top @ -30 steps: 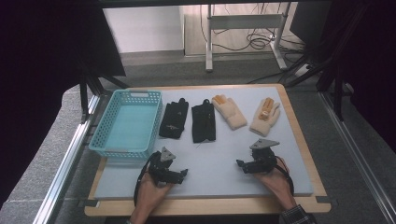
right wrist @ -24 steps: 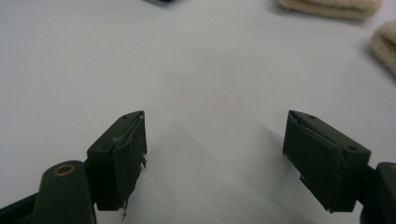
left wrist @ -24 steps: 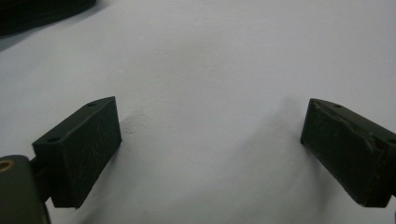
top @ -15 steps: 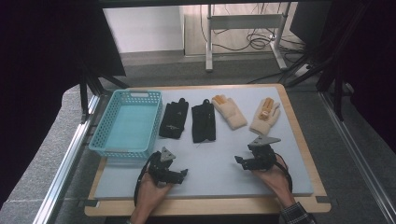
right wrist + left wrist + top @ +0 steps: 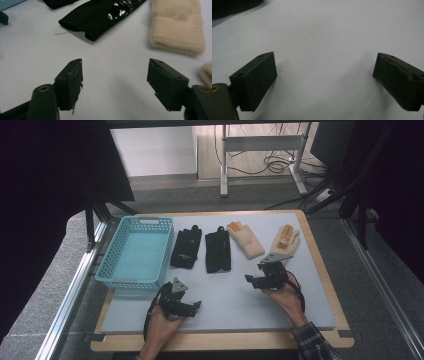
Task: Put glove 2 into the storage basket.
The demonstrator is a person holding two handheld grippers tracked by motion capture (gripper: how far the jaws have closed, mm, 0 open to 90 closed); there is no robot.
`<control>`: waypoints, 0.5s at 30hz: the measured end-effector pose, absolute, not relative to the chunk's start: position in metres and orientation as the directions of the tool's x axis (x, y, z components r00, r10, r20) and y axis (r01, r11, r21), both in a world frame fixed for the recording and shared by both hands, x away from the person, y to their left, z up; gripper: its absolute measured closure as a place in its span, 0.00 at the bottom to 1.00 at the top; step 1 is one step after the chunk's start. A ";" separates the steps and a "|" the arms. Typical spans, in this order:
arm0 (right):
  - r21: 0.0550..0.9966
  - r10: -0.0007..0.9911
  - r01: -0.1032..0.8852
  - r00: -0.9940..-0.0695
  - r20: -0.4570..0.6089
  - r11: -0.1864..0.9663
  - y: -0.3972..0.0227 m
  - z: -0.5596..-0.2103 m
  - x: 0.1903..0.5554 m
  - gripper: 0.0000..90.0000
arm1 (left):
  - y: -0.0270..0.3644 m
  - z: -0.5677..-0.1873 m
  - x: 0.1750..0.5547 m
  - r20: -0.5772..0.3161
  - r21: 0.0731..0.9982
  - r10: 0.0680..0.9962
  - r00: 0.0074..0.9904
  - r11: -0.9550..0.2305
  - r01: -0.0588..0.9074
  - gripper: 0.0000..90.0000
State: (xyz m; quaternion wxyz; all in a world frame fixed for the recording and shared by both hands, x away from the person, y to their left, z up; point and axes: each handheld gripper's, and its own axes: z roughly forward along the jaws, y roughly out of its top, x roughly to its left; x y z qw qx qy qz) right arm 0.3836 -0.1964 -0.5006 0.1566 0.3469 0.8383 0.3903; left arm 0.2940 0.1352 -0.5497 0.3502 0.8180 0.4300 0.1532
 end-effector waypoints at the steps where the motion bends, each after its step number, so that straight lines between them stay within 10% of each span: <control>1: 0.761 0.700 0.458 -0.714 0.007 0.459 -0.194 -0.500 0.387 0.35 | 0.135 -0.550 0.294 -0.050 0.704 0.810 0.584 -0.385 0.596 0.06; 15: 0.756 0.658 0.436 -0.753 0.009 0.489 -0.155 -0.494 0.429 0.63 | 0.135 -0.550 0.294 -0.050 0.705 0.810 0.584 -0.385 0.596 0.06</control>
